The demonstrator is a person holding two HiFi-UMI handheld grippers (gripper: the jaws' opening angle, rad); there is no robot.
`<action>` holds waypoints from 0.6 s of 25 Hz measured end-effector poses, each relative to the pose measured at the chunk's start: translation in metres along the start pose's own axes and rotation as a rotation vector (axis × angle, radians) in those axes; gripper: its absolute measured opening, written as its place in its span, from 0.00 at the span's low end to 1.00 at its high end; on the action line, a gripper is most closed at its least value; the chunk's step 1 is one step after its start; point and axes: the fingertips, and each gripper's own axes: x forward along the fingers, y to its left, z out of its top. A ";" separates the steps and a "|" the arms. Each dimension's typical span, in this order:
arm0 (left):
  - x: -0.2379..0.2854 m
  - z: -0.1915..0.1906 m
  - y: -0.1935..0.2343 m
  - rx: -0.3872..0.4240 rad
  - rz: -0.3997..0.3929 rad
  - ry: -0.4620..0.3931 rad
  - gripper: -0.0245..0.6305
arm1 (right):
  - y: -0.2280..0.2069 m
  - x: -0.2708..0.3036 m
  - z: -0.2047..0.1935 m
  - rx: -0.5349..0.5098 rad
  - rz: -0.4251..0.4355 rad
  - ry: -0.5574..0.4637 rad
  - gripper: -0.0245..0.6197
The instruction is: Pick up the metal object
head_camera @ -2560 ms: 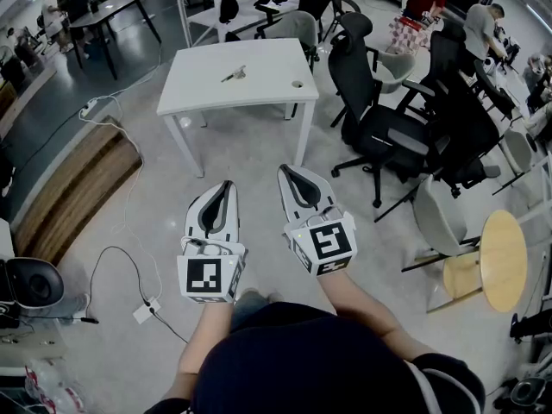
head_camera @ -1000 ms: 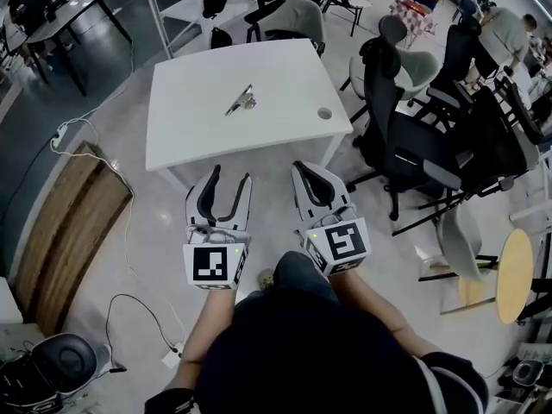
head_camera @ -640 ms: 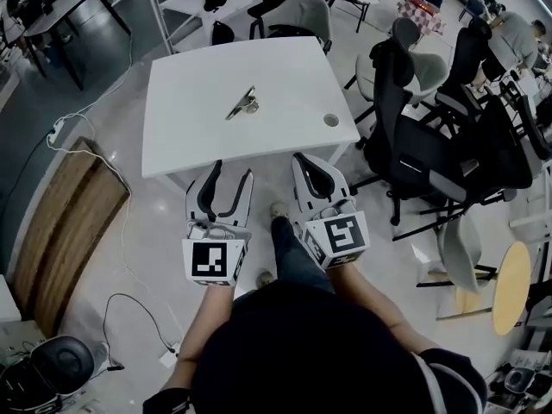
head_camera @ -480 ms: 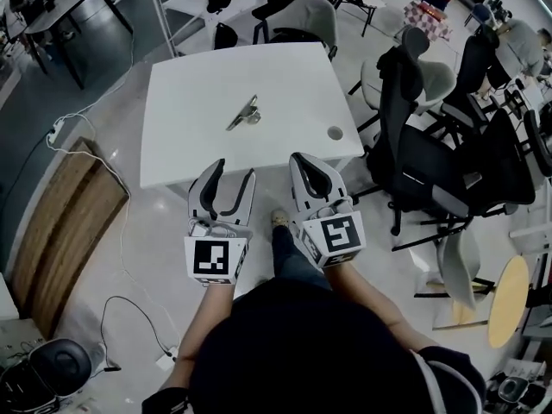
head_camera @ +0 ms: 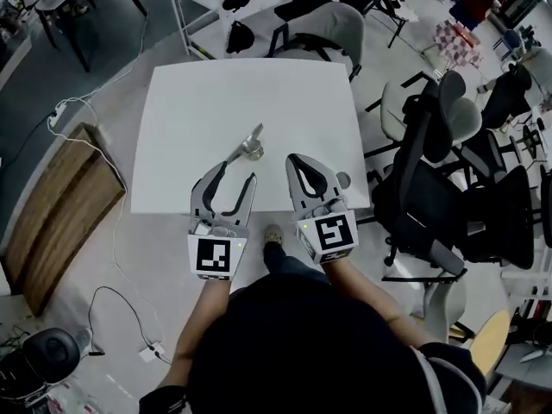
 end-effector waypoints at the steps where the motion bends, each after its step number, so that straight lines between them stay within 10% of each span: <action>1: 0.011 -0.005 0.002 0.008 0.005 0.010 0.33 | -0.009 0.010 -0.004 -0.004 0.013 0.008 0.08; 15: 0.085 -0.092 0.021 0.057 0.004 0.220 0.33 | -0.047 0.080 -0.072 -0.011 0.115 0.134 0.08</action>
